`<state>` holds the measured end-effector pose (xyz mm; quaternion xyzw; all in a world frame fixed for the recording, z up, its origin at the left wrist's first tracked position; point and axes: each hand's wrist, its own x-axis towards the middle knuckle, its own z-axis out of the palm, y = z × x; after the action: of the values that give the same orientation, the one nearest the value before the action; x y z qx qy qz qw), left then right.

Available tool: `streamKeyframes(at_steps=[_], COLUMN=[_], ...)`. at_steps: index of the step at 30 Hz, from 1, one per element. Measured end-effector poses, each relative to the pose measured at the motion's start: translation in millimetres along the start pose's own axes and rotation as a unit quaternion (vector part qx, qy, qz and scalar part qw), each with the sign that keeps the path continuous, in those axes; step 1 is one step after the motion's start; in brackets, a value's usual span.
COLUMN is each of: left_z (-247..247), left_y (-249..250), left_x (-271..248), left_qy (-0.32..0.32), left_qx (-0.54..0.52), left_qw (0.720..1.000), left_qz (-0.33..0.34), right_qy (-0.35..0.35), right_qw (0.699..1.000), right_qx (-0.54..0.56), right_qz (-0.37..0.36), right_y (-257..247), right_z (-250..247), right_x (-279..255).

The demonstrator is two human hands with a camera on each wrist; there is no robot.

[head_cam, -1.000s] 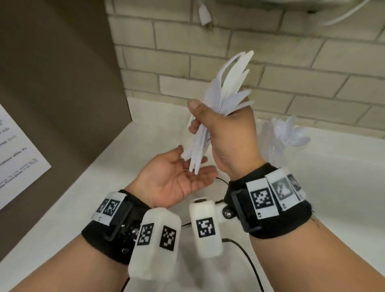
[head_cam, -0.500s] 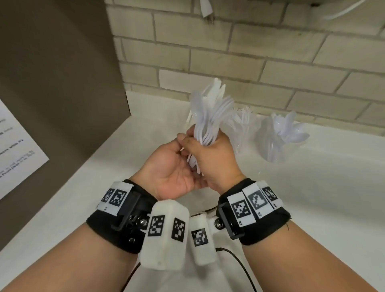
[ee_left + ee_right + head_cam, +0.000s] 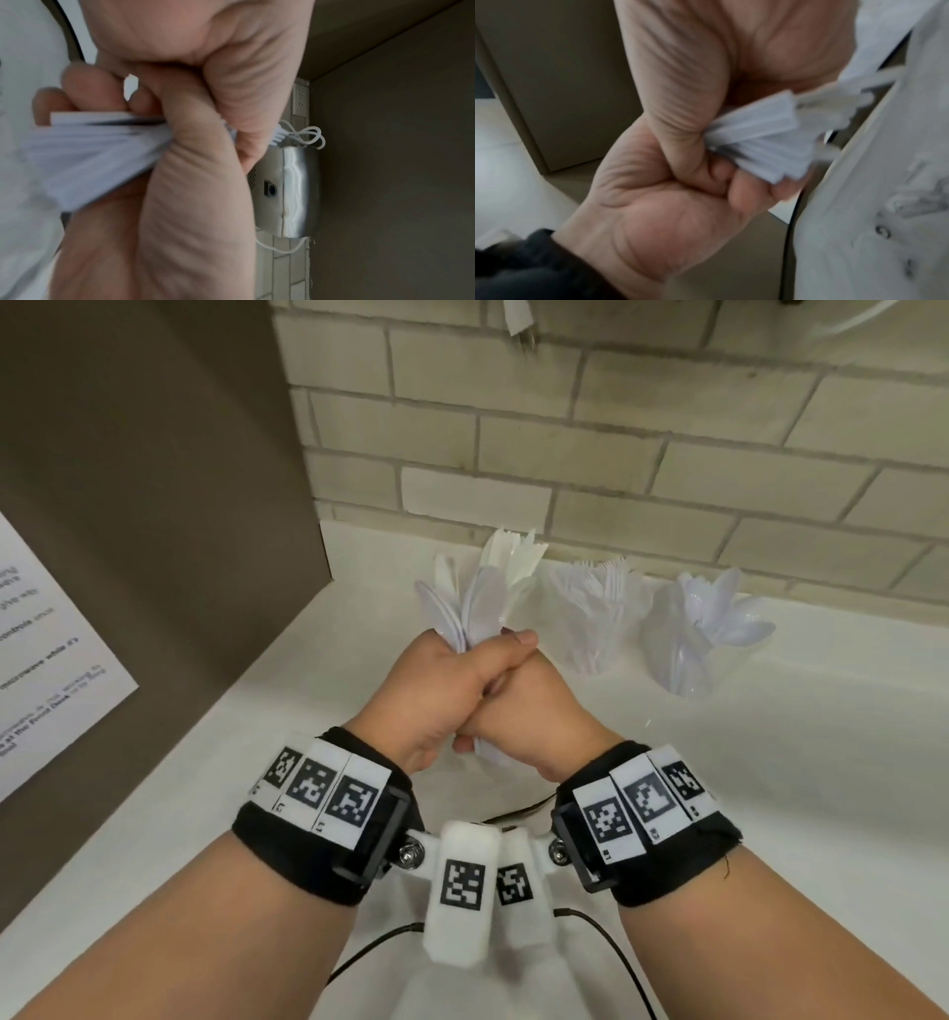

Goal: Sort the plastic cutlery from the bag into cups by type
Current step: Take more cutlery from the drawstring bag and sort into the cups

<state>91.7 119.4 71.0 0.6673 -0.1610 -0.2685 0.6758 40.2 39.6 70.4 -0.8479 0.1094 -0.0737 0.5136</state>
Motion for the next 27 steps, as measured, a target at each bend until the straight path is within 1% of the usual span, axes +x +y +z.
streamKeyframes(at_steps=[4, 6, 8, 10, 11, 14, 15, 17, 20, 22, 24, 25, 27], left_z=[-6, -6, -5, -2, 1, 3, 3, 1, -4, -7, -13, -17, -26], left_y=[2, 4, 5, 4, 2, -6, -8, -10, -12, -13, -14, -15, -17], left_x=[1, 1, 2, 2, 2, 8, 10, 11, 10, 10, 10, 10, 11], left_qy=[-0.036, -0.041, -0.036, -0.034, -0.028, 0.019, 0.024, 0.018, -0.017, -0.04, -0.042, -0.04, -0.041], left_qx=[-0.087, -0.105, -0.097, -0.064, -0.048, -0.029, -0.031, -0.044, -0.112, -0.157, -0.211, -0.241, -0.277], left_qw=[0.996, 0.994, 0.995, 0.997, 0.998, 0.999, 0.999, 0.999, 0.994, 0.987, 0.976, 0.969, 0.96], left_qz=[0.004, 0.008, 0.006, 0.012, 0.019, 0.027, 0.024, 0.01, -0.006, -0.013, -0.021, -0.023, -0.016], right_qy=[-0.072, -0.085, -0.064, -0.021, 0.001, 0.051, 0.062, 0.072, 0.051, 0.006, -0.032, -0.035, 0.001], right_qw=[0.997, 0.995, 0.996, 0.999, 1.0, 0.994, 0.99, 0.986, 0.989, 0.992, 0.988, 0.985, 0.987], right_qx=[0.004, 0.022, 0.035, 0.044, 0.023, -0.096, -0.127, -0.15, -0.141, -0.124, -0.152, -0.166, -0.156], right_qz=[0.037, 0.055, 0.045, 0.025, 0.009, -0.032, -0.03, -0.011, 0.019, 0.019, 0.025, 0.029, 0.029], right_y=[9, 10, 8, 7, 7, 15, 17, 20, 20, 17, 12, 8, 3], right_z=[-4, -2, 1, 4, 6, 12, 14, 17, 17, 12, -2, -12, -32], right_x=[-5, -8, -9, -7, -6, -1, 0, 0, -3, -6, -9, -10, -9])
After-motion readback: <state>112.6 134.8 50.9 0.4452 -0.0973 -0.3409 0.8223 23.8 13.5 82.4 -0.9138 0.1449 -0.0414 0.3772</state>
